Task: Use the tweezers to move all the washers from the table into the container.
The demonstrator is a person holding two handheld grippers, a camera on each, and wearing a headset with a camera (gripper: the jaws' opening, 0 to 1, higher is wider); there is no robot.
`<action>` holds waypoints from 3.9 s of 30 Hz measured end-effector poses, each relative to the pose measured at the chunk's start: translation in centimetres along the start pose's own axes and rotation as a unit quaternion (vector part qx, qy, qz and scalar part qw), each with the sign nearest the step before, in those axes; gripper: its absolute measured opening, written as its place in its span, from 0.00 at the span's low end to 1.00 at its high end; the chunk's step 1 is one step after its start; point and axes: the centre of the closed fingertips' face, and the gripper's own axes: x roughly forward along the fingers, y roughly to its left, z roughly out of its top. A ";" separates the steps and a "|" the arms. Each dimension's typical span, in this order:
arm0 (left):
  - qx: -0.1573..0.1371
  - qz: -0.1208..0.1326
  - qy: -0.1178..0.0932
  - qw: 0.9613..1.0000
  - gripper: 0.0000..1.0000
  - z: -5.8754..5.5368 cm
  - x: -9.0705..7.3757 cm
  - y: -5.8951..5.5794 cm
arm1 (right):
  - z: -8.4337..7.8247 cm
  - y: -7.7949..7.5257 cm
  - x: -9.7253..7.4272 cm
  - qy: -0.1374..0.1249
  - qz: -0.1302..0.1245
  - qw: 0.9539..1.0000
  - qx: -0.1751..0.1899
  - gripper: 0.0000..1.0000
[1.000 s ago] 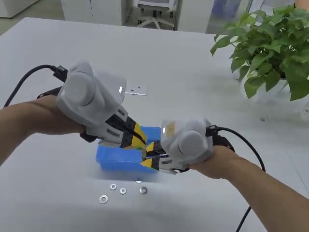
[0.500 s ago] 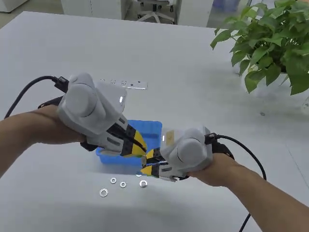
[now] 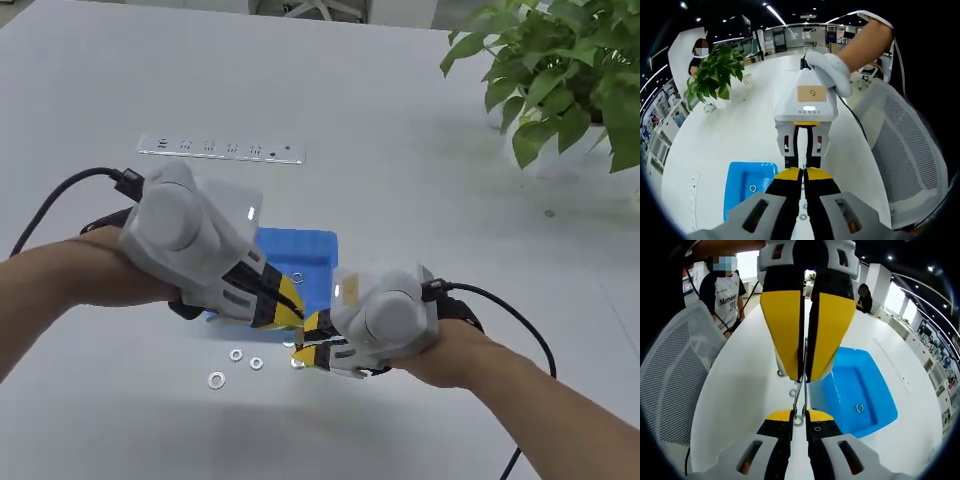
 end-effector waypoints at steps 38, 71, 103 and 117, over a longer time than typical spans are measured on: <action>-0.029 -0.011 -0.004 1.000 0.05 -1.4 1.4 0.3 | -1.5 0.5 1.6 -0.008 0.020 0.999 0.049 0.09; -0.011 0.007 -0.010 1.000 0.05 0.9 -1.2 -0.1 | 0.9 0.4 -0.8 -0.005 0.008 1.000 0.021 0.09; 0.015 0.038 -0.015 0.999 0.05 3.5 -4.1 4.1 | 3.7 -4.8 -3.2 -0.009 -0.014 1.000 -0.009 0.09; 0.013 0.036 -0.009 0.999 0.05 2.4 -3.8 6.5 | 3.2 -7.0 -2.0 -0.009 -0.010 1.000 -0.006 0.09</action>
